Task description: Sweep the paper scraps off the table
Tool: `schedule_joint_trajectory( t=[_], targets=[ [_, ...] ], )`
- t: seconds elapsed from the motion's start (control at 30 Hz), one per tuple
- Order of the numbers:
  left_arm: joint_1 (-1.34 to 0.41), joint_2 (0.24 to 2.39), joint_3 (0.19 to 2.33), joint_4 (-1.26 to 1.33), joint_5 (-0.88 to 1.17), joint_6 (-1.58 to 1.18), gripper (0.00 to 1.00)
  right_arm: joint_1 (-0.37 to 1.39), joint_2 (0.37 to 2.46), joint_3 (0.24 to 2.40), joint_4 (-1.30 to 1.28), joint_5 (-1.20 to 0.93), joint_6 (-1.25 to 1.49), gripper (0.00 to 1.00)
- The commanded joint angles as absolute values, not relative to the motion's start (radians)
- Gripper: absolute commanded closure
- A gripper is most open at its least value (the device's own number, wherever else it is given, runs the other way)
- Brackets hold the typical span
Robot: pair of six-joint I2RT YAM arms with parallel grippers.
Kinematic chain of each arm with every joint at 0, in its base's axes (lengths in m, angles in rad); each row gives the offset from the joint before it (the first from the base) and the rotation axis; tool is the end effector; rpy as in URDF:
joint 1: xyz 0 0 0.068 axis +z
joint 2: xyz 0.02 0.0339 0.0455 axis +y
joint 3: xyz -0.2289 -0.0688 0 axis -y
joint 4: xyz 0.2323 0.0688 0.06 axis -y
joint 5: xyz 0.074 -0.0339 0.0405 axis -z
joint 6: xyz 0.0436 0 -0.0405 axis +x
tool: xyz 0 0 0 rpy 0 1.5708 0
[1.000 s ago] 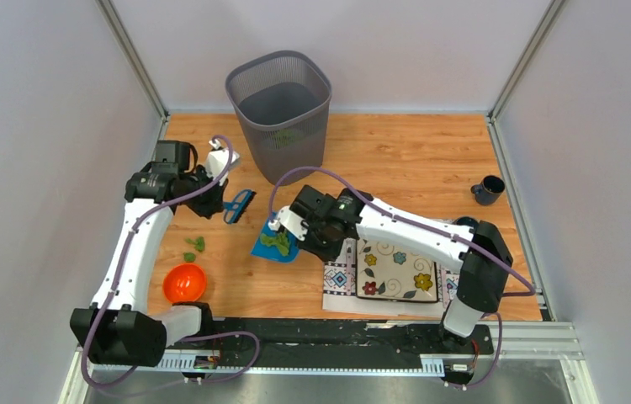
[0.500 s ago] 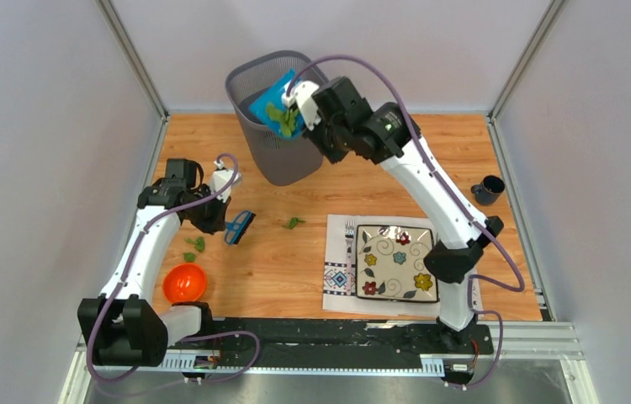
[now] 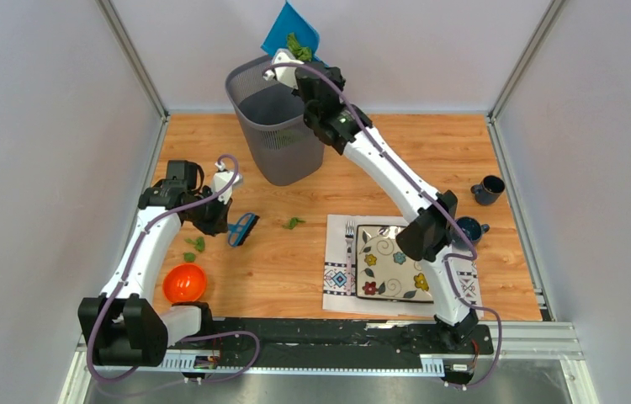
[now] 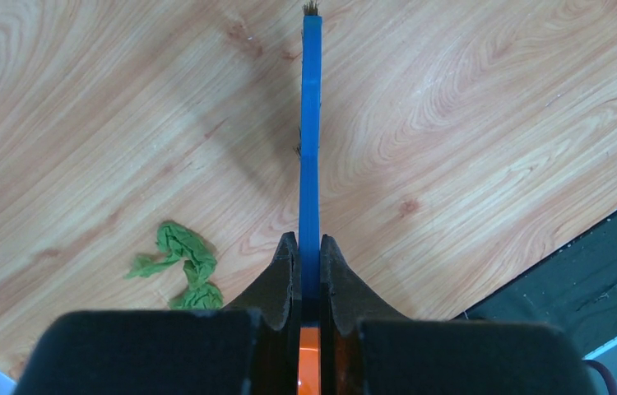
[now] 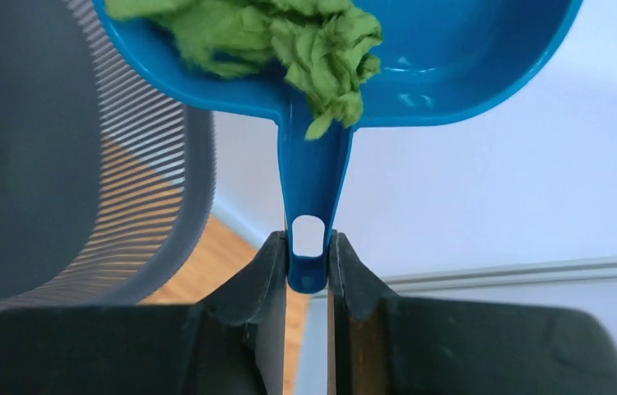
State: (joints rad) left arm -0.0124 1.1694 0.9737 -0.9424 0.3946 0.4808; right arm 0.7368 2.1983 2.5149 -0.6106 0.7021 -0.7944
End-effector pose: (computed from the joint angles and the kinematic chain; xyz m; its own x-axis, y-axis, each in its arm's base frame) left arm 0.2178 -0.0195 0.2342 -0.7250 0.4360 -0.5332 0.5729 0.8114 -0.1155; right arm 0.3590 0.2877 0.3970 -0.1110 -0.8362 -0.5371 -0.1918 0.5483 -0.8140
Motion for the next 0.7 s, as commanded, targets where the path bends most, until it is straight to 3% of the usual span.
schedule_joint_trajectory(
  t=[0.0,0.23,0.4,0.67],
  targets=[
    [-0.009,1.16,0.986,-0.948,0.428,0.497,1.0,0.755,2.194,2.41,-0.115,0.857,-1.252,1.0],
    [-0.009,1.161,0.992,-0.95,0.431,0.503,1.0,0.772,2.134,2.211,0.174,0.842,-1.538,1.0],
    [-0.009,1.158,0.994,-0.957,0.437,0.503,1.0,0.775,2.121,2.05,0.515,0.752,-1.917,1.0],
    [-0.009,1.155,0.989,-0.969,0.426,0.522,1.0,0.775,2.112,2.019,0.64,0.675,-2.051,0.98]
  ],
)
